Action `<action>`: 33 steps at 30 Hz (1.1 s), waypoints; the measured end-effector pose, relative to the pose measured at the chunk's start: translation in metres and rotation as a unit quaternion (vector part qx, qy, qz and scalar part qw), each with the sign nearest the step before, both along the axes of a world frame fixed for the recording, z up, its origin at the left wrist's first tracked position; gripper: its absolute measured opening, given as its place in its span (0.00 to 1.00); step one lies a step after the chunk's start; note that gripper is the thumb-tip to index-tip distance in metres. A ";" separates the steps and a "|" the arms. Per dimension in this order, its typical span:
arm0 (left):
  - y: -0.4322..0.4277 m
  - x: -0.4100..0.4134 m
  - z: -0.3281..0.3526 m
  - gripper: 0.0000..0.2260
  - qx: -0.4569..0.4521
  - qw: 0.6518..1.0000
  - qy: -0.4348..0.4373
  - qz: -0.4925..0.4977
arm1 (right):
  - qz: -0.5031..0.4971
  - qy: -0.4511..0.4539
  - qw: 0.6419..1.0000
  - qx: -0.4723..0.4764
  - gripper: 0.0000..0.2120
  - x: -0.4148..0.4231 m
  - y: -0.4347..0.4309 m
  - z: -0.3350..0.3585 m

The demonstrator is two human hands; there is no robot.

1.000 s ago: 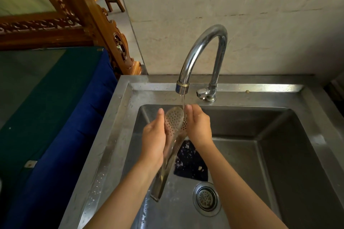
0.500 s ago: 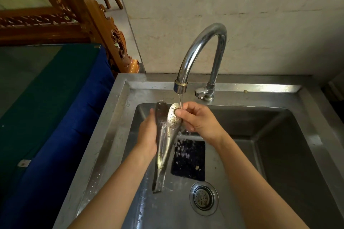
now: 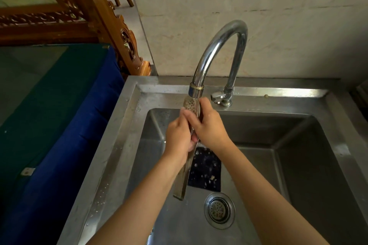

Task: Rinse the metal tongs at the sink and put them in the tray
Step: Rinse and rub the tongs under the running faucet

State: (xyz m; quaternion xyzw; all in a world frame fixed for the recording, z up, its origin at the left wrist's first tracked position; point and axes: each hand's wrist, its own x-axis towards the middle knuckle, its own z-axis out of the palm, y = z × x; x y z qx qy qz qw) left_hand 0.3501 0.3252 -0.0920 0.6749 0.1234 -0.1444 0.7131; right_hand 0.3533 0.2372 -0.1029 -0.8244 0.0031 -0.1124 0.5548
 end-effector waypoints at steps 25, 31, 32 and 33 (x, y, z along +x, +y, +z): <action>-0.008 0.000 -0.005 0.17 0.060 0.991 -0.103 0.058 | -0.032 0.047 0.995 0.079 0.14 -0.011 0.014 0.006; -0.006 -0.006 -0.008 0.12 0.066 0.992 -0.108 -0.001 | -0.109 0.045 0.992 0.043 0.17 -0.008 0.013 0.005; -0.007 -0.010 -0.010 0.10 0.070 0.991 -0.114 -0.019 | -0.141 0.058 0.988 0.025 0.20 -0.004 0.012 0.007; -0.007 -0.011 -0.012 0.09 0.075 0.990 -0.118 -0.027 | -0.161 0.067 0.984 0.019 0.22 -0.002 0.012 0.007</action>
